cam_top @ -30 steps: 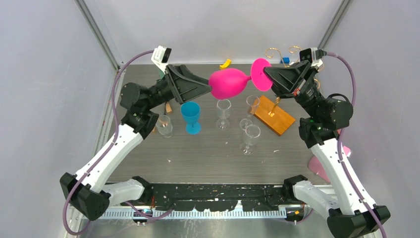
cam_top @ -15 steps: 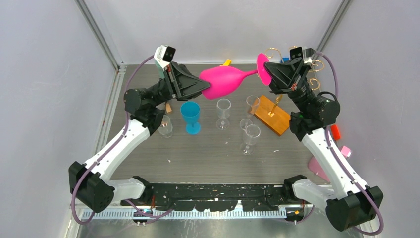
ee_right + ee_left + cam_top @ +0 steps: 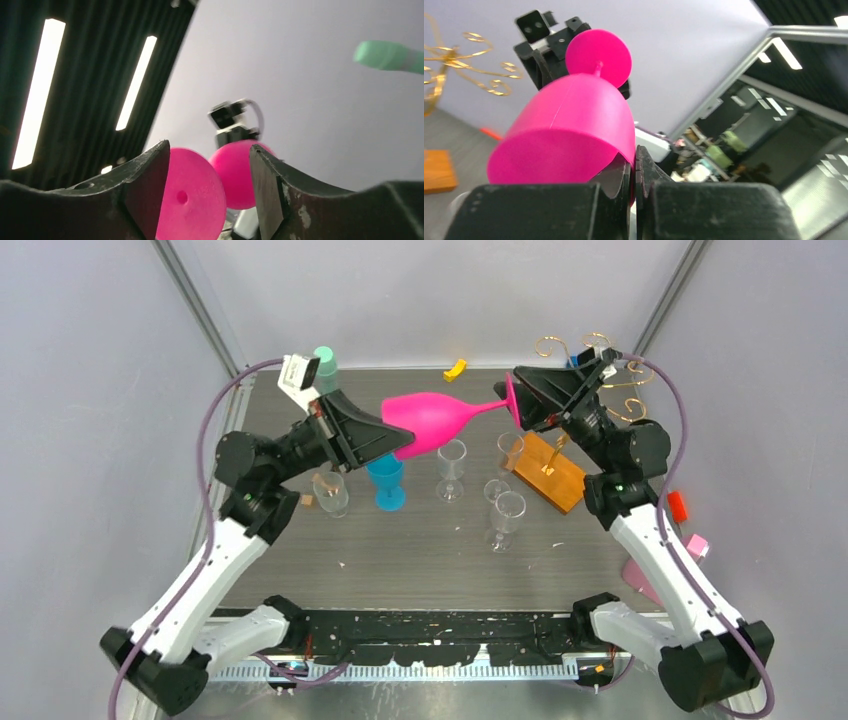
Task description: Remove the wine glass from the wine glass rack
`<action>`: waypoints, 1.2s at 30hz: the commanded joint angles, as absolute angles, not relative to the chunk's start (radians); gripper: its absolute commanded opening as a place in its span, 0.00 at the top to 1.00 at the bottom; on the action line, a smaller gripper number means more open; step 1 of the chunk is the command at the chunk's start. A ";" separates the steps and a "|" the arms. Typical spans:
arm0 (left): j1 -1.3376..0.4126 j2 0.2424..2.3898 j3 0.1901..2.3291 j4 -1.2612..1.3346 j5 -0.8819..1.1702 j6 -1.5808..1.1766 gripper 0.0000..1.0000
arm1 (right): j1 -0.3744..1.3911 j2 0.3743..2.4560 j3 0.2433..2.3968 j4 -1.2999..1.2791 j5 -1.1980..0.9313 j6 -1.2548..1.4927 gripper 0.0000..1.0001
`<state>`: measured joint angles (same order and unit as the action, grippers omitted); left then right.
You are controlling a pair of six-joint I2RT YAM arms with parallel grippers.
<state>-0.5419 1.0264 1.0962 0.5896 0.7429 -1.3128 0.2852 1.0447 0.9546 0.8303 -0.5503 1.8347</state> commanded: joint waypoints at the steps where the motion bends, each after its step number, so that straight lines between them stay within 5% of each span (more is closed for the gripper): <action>1: -0.545 0.889 1.090 0.070 0.707 -0.899 1.00 | 0.284 0.908 1.009 0.284 -0.491 1.366 0.32; 4: -0.545 0.841 1.089 -0.197 0.675 -0.742 1.00 | 0.284 0.858 1.051 -0.062 -0.392 1.167 0.27; 10: -0.546 0.870 1.164 -0.628 0.667 -0.526 1.00 | 0.284 0.842 1.079 -0.305 -0.280 0.982 0.29; 19: -0.606 0.967 1.258 -0.835 0.473 -0.441 1.00 | 0.284 0.850 1.082 -0.342 -0.266 0.939 0.32; 36: -0.987 1.427 1.502 -0.987 0.008 -0.376 1.00 | 0.284 0.847 1.114 -0.448 -0.205 0.897 0.34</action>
<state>-0.9512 1.3506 1.4109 -0.9600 0.0967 -0.4103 0.2852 0.8627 1.0653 -0.4480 -0.2310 0.9298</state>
